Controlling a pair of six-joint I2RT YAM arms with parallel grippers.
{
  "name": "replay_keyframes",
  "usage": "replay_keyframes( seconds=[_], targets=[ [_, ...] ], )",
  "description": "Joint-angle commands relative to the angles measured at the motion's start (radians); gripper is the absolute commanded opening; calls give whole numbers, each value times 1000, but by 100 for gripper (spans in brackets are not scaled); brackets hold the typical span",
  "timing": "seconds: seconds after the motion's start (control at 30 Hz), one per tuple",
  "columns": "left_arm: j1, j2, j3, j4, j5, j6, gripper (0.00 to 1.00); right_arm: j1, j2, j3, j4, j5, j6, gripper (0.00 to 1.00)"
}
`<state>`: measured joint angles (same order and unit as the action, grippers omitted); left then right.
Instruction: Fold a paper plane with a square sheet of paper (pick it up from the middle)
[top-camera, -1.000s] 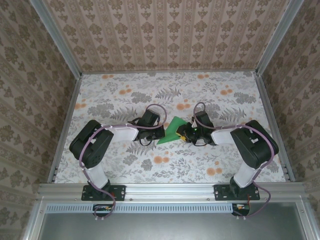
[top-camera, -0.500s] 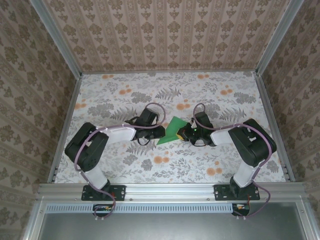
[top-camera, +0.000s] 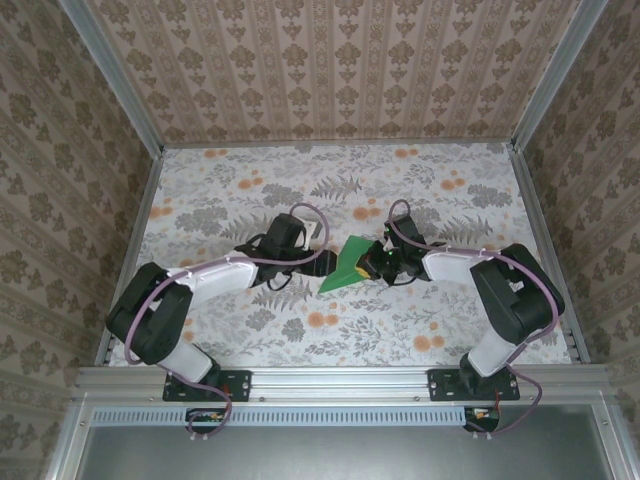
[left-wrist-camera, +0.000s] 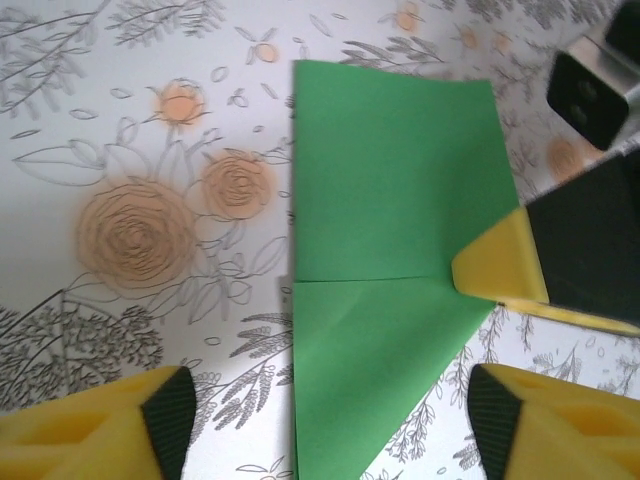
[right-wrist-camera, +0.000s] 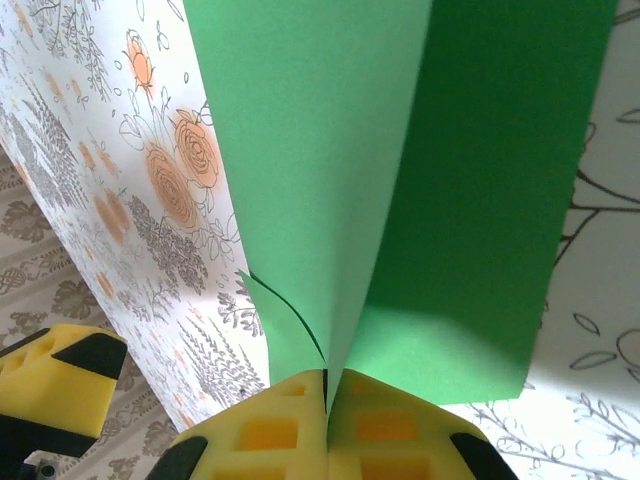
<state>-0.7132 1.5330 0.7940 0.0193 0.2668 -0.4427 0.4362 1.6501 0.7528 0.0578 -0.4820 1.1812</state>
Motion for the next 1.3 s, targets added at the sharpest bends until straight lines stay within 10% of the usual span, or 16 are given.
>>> replay_keyframes(
  seconds=[0.0, 0.73, 1.27],
  targets=[
    [-30, -25, -17, 66, 46, 170, 78, -2, -32, 45, -137, 19, 5, 0],
    [-213, 111, -114, 331, -172, 493, 61, -12, -19, 95, -166, -10, 93, 1],
    [-216, 192, -93, 376, -207, 551, 27, -22, -11, 105, -180, -32, 102, 17]
  ],
)
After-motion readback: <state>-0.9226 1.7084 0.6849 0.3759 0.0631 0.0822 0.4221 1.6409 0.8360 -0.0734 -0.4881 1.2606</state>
